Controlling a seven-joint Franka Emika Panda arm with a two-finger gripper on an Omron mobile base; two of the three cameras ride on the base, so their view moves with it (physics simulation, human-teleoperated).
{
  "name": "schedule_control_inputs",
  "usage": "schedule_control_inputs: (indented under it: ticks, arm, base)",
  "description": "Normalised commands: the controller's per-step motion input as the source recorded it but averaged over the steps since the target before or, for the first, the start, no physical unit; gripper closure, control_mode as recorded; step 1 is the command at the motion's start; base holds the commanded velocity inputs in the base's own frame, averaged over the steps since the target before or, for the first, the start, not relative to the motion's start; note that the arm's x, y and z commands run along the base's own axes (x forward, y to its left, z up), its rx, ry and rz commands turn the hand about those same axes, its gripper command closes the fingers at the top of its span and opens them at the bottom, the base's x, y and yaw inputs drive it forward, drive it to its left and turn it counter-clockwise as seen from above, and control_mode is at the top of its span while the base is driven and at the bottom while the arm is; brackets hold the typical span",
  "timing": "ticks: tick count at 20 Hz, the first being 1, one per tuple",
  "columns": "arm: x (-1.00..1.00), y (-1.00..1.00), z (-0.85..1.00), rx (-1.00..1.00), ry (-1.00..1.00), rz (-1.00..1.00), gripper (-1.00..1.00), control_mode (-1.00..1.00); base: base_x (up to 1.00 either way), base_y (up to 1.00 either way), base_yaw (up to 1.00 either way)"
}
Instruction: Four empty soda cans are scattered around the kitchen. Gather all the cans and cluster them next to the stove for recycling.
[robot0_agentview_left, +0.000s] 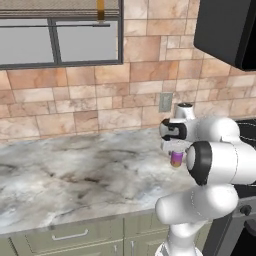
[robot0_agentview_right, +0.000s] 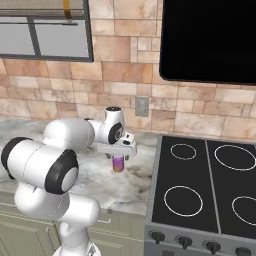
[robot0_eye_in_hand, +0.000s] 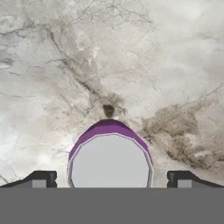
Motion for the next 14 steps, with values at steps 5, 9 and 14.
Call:
schedule_control_inputs:
  ticks: [5,9,14]
  arm:
    - [0.06,0.00,-0.35,0.00,0.01,0.00,-1.00,-1.00]
    - [0.00,0.00,-0.29,0.01,0.01,0.00,-1.00,-1.00]
    - [0.00,0.01,-0.26,0.01,0.01,0.00,1.00,-1.00]
  base:
    - [0.00,0.00,0.00]
    - [0.00,0.00,0.00]
    - [0.00,0.00,0.00]
